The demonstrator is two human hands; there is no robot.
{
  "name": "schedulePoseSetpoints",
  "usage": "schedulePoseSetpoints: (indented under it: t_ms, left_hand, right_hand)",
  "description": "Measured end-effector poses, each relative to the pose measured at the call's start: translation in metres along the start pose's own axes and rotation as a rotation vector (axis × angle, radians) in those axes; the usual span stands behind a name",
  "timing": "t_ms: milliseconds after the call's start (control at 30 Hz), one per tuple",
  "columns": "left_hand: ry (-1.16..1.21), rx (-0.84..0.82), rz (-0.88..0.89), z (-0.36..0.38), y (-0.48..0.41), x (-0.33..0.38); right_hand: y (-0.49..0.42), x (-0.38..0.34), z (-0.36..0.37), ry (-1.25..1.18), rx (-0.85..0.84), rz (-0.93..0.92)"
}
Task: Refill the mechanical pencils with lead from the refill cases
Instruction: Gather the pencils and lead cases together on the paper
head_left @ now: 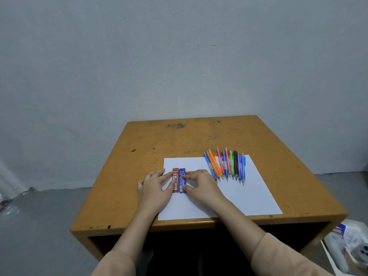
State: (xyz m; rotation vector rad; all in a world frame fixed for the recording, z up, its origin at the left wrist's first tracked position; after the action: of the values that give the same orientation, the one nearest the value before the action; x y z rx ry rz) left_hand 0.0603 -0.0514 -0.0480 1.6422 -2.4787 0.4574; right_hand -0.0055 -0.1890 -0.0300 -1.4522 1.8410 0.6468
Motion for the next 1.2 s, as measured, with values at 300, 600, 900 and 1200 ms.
schedulePoseSetpoints:
  t_ms: [300,600,900,1200]
  left_hand:
    - [0.004,0.001,-0.005,0.000,0.000,0.000]
    - [0.045,0.057,0.026,-0.009,0.000,0.010]
    - [0.118,-0.033,0.200,-0.012,-0.027,0.075]
    - [0.100,-0.166,0.303,0.013,-0.049,0.123]
  right_hand:
    - [-0.003,0.002,0.004,0.004,0.007,0.022]
    - [0.004,-0.005,-0.026,-0.170,0.173,-0.030]
    - [-0.003,0.019,-0.080,-0.147,0.336,0.046]
    - [-0.018,0.062,-0.107,0.056,0.355,0.153]
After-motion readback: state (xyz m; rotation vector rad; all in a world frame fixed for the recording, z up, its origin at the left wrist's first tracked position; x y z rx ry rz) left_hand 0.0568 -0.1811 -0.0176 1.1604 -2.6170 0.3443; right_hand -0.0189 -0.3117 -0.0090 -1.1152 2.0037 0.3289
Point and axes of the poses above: each hand's wrist, its own y-axis away from the middle knuckle, its own z-axis out of the palm, x = y × z, the point moved 7 cm from there along -y, towards the middle knuckle, and after that the axes turned 13 degrees about -y, right-handed, at the moved point
